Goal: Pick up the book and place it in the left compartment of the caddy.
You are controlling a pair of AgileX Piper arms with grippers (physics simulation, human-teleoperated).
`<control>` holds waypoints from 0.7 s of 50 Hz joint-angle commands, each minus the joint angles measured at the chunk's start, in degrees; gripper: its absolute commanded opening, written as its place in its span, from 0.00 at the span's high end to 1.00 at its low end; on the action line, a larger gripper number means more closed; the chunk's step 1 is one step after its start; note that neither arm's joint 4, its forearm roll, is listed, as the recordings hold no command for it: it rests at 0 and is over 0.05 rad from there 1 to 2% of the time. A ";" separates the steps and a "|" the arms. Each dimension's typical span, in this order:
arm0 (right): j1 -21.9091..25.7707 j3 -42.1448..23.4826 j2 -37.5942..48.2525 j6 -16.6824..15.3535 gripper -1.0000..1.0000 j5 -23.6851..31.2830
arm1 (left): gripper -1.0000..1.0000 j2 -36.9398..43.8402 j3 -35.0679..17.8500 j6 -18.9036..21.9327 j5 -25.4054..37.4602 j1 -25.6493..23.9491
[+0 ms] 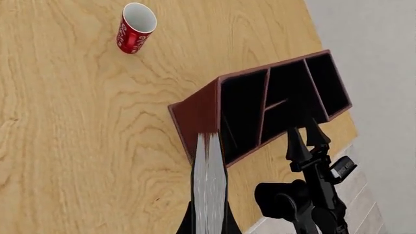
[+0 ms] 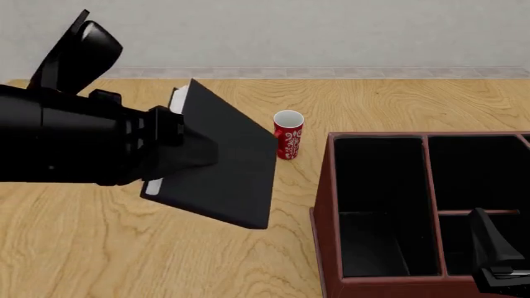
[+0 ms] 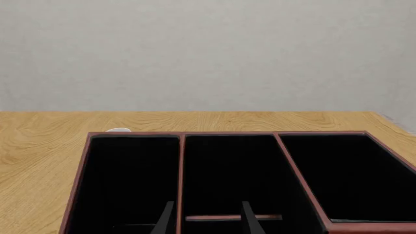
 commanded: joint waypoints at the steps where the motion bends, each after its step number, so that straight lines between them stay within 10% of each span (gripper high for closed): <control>1: 0.00 0.06 -0.10 0.00 0.00 0.02 | 1.00 0.16 -0.21 1.15 -0.85 0.15; 35: 0.00 0.10 -0.12 0.03 0.00 -0.02 | 1.00 2.97 -3.24 1.66 0.35 -0.10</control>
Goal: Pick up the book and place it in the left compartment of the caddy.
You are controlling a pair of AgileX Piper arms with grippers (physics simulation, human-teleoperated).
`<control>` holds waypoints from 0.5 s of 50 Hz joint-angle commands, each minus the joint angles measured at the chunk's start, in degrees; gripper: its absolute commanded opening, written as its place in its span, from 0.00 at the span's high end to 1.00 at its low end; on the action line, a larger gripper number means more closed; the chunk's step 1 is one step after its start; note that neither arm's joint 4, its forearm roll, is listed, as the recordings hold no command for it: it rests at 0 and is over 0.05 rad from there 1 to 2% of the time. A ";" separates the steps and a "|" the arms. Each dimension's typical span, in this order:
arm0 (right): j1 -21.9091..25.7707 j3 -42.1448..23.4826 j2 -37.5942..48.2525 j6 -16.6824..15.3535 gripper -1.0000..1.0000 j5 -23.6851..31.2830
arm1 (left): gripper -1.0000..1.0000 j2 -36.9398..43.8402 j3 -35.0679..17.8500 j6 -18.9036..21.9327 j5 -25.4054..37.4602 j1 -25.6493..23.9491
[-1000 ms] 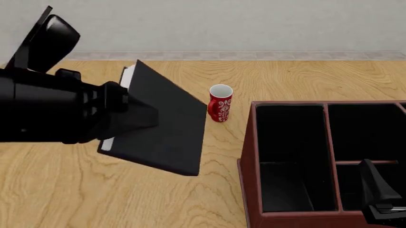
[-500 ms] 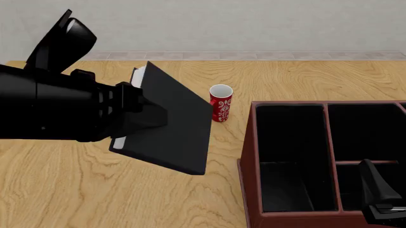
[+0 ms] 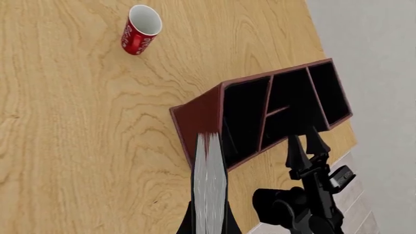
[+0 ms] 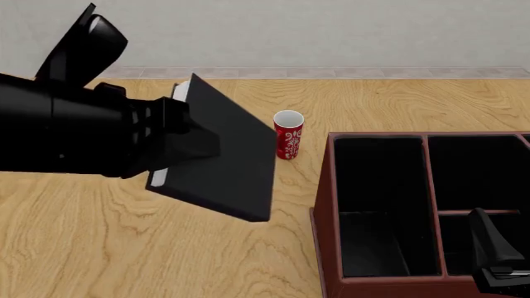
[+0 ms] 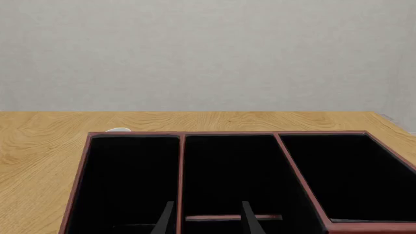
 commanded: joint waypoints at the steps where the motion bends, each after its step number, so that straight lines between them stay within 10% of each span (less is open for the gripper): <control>1: -0.01 0.03 -0.06 0.01 0.00 0.01 | 1.00 1.90 -2.72 3.36 0.60 -1.09; 25: -0.03 0.01 -0.10 0.01 0.00 0.07 | 1.00 12.59 -18.66 4.99 7.25 -5.14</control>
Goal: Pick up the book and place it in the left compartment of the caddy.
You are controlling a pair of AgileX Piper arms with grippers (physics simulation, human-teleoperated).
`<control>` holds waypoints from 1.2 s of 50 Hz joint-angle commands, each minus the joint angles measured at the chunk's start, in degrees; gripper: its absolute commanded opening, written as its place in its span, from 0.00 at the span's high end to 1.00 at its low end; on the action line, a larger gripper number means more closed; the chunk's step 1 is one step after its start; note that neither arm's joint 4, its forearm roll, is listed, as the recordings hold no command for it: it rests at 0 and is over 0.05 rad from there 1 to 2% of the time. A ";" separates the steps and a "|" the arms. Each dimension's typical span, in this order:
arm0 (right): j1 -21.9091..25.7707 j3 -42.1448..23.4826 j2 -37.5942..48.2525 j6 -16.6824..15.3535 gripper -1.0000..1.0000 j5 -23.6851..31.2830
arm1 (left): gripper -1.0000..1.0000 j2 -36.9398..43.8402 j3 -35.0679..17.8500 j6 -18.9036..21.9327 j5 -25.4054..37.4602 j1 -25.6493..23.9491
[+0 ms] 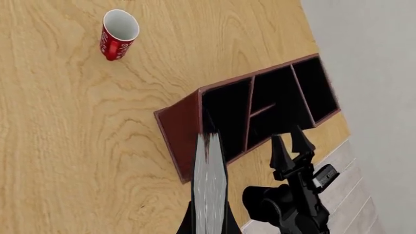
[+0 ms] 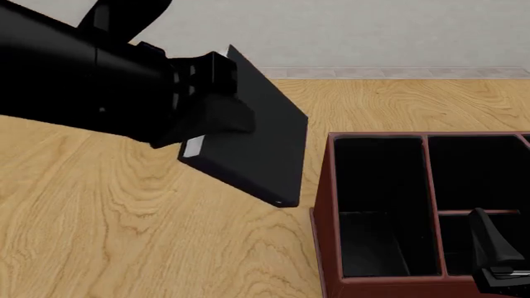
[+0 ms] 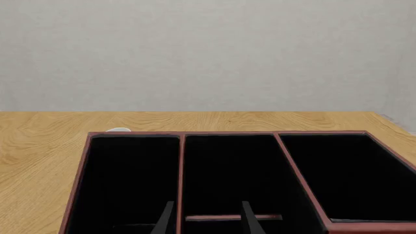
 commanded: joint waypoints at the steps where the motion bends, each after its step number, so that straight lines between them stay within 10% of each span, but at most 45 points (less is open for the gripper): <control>1: 0.00 0.00 -0.02 -0.01 0.00 0.01 | 1.00 4.53 -6.91 4.43 2.41 -2.41; 60: -0.01 0.00 -0.02 0.02 0.00 0.01 | 1.00 26.69 -29.46 16.84 11.05 -5.59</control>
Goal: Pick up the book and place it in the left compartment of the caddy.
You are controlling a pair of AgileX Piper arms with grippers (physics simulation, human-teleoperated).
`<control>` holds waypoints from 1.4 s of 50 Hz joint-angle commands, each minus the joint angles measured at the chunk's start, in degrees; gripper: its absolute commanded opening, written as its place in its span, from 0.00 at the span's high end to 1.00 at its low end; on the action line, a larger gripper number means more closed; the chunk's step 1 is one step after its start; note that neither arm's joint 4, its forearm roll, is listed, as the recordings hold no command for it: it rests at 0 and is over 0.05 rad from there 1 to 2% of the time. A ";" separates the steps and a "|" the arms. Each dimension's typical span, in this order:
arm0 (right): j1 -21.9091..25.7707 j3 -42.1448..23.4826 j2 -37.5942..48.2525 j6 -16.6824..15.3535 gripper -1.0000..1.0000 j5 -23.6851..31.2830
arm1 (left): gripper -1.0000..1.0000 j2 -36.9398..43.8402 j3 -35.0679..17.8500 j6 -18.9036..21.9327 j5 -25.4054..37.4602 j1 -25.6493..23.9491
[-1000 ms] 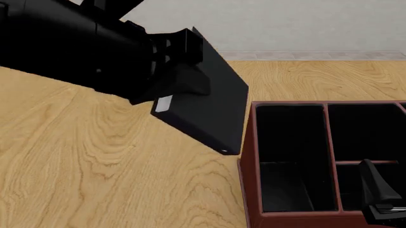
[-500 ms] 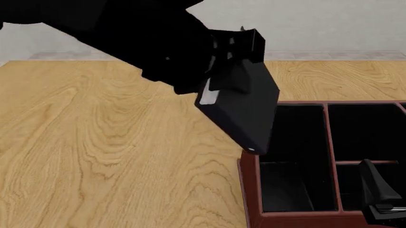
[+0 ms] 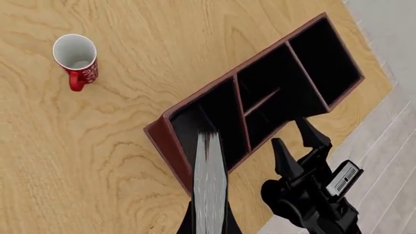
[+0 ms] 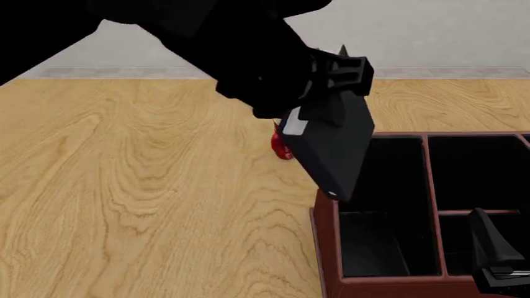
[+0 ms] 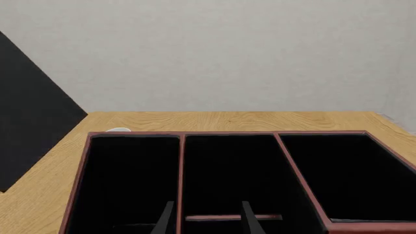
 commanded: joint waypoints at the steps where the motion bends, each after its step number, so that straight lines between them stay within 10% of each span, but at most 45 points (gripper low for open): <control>1: -0.01 0.00 -0.01 0.00 0.00 0.00 | 1.00 3.77 -4.91 4.84 1.51 -1.49; 15: 0.00 0.00 -0.02 -0.01 0.00 0.00 | 1.00 9.75 -11.50 3.57 2.89 -4.75; 70: -0.01 0.00 -0.01 0.00 0.00 0.00 | 1.00 16.31 -2.75 -0.76 -6.18 -7.23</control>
